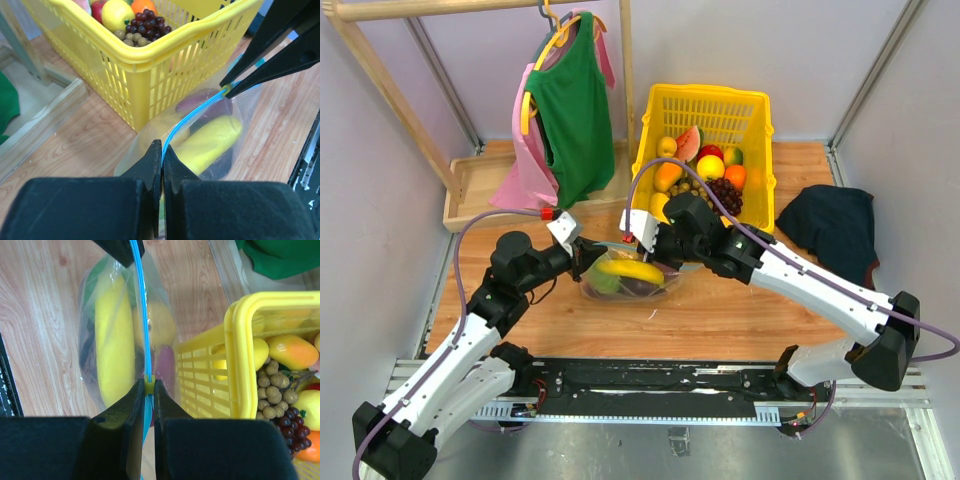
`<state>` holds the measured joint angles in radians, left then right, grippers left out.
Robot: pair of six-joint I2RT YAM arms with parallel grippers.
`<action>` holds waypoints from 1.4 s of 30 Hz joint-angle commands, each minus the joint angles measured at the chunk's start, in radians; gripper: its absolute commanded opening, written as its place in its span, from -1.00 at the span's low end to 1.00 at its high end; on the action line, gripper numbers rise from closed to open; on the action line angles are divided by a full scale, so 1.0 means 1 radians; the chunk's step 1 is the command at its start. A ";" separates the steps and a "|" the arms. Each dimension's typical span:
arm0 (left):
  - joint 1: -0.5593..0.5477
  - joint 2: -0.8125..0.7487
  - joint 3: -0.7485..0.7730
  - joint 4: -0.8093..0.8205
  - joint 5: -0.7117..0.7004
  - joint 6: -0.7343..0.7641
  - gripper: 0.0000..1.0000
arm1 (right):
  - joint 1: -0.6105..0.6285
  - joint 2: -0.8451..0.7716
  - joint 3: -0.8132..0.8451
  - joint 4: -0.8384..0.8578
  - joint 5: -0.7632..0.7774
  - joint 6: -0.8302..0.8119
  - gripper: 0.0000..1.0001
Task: Place the food in the zip-top bag and seal the zipper
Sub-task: Zip the zipper food storage bag at the center of the board.
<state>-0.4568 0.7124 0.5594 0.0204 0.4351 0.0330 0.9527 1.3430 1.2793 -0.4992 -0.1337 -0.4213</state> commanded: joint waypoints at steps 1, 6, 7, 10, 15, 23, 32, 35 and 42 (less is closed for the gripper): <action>0.008 -0.011 0.041 0.005 -0.127 0.000 -0.99 | -0.034 -0.037 -0.025 -0.109 0.088 0.021 -0.99; 0.015 -0.010 0.044 -0.004 -0.184 -0.009 -0.99 | -0.044 -0.048 -0.041 -0.123 0.100 0.031 -0.99; 0.016 -0.009 0.044 -0.006 -0.194 -0.012 -0.99 | -0.045 -0.051 -0.044 -0.126 0.104 0.033 -0.99; 0.019 -0.006 0.045 -0.010 -0.215 -0.014 -0.99 | -0.050 -0.061 -0.055 -0.134 0.113 0.038 -0.99; 0.024 0.000 0.049 -0.015 -0.241 -0.019 -0.99 | -0.059 -0.068 -0.076 -0.146 0.122 0.049 -0.99; 0.030 0.007 0.050 -0.022 -0.272 -0.025 -0.99 | -0.087 -0.083 -0.108 -0.174 0.155 0.068 -0.99; 0.033 0.012 0.051 -0.023 -0.290 -0.029 -0.99 | -0.155 -0.134 -0.159 -0.203 0.207 0.089 -0.99; 0.035 0.013 0.051 -0.026 -0.295 -0.030 -0.99 | -0.179 -0.152 -0.172 -0.203 0.220 0.097 -0.99; 0.035 0.019 0.053 -0.031 -0.290 -0.030 -0.99 | -0.226 -0.169 -0.192 -0.209 0.251 0.123 -0.99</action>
<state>-0.4454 0.7357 0.5728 -0.0132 0.2234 -0.0082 0.7795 1.1980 1.1137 -0.6071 0.0128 -0.3267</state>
